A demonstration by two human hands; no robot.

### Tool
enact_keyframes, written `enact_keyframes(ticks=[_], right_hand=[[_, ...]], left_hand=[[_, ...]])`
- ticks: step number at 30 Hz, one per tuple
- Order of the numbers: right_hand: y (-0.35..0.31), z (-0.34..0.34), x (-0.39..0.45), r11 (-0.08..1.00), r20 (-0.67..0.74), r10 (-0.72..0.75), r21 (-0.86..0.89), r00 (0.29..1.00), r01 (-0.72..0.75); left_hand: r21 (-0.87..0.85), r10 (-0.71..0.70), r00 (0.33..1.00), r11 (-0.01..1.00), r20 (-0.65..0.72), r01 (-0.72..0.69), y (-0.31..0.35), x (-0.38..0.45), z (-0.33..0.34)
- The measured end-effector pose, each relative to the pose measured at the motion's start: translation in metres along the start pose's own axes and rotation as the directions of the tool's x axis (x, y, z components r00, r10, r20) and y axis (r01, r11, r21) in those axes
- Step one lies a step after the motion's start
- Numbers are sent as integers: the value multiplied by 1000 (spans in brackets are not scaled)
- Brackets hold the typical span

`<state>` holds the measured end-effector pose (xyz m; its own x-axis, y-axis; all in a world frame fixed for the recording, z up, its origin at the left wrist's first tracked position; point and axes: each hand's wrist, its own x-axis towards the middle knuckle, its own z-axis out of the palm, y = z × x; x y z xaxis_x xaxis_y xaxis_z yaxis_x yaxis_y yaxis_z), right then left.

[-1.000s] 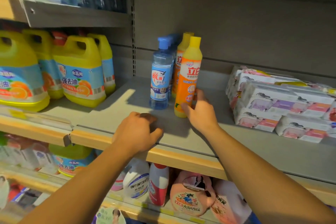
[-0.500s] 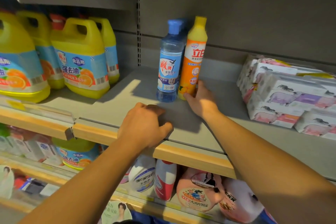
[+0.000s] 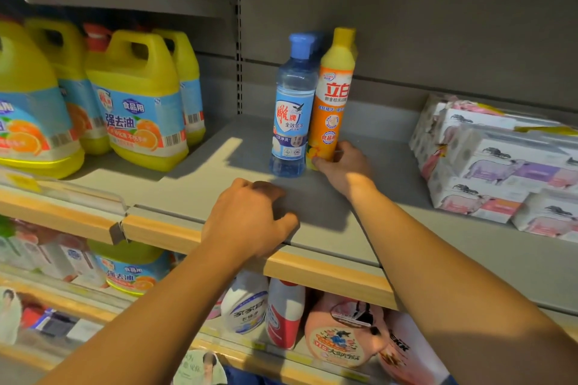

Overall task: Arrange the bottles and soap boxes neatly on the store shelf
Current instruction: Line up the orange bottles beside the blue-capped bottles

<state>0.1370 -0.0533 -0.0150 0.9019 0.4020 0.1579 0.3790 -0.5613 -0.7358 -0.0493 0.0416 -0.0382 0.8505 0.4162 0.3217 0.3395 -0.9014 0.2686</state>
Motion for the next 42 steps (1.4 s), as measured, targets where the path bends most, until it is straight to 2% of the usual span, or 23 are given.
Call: enact_keyframes(ticks=[5, 14, 27, 33, 37, 42], right_hand=[[-1, 0, 1, 994, -2, -9, 106, 1000, 9], [0, 2, 4, 997, -52, -43, 55, 998, 46], [2, 2, 4, 997, -37, -45, 62, 998, 47], [4, -13, -13, 996, 17, -7, 85, 1000, 6], [15, -37, -51, 990, 21, -83, 120, 996, 80], [35, -97, -93, 977, -117, -211, 11, 970, 213]], left_hand=[[-11, 5, 1000, 1000, -14, -5, 0, 0, 0], [-13, -8, 1000, 1000, -21, 7, 1, -1, -1], [-14, 1, 1000, 1000, -16, -1, 1, -2, -2], [-27, -26, 999, 999, 27, 26, 3, -4, -6], [-90, -22, 999, 996, 41, 26, 8, -5, -11], [-264, -18, 1000, 964, 21, 23, 37, 4, -15]])
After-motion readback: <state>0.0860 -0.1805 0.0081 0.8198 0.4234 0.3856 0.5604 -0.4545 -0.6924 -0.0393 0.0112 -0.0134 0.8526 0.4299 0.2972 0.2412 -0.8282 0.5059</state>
